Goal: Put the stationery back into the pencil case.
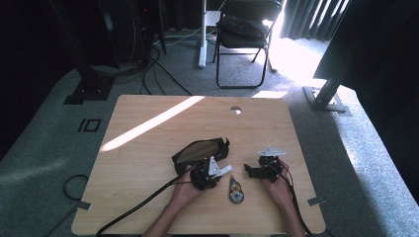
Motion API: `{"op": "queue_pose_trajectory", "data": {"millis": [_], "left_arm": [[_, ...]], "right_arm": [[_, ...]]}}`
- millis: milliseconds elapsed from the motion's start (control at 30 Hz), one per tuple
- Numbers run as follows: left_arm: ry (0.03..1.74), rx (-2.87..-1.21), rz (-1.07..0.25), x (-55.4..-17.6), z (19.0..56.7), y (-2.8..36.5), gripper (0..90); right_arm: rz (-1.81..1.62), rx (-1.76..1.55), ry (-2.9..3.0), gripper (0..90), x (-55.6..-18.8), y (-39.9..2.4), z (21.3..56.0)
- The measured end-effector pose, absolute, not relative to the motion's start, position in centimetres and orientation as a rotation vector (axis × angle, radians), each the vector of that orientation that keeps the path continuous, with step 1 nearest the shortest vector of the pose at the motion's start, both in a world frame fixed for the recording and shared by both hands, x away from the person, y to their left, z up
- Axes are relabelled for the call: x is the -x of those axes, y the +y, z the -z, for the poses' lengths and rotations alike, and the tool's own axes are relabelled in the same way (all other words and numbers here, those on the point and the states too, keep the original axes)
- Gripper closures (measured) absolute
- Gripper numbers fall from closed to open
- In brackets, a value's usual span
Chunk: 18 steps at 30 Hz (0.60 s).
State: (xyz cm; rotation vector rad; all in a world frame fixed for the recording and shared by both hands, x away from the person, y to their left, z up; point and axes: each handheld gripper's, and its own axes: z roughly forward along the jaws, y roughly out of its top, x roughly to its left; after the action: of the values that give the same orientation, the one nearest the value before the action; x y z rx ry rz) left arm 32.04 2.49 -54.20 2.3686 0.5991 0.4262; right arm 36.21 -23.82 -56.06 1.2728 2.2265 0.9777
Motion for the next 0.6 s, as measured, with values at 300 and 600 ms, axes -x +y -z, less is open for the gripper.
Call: {"op": "queue_pose_trajectory", "data": {"millis": [300, 600], "left_arm": [[0.571, -2.386, -0.376, -30.7, 54.2, 3.8, 69.6], [0.593, -2.358, -0.344, -31.5, 54.5, 3.7, 62.5]], "right_arm": [[-0.977, -1.273, 2.226, 13.7, -36.2, -23.8, 56.1], [-0.978, -1.273, 2.226, 13.7, -36.2, -23.8, 56.1]]}}
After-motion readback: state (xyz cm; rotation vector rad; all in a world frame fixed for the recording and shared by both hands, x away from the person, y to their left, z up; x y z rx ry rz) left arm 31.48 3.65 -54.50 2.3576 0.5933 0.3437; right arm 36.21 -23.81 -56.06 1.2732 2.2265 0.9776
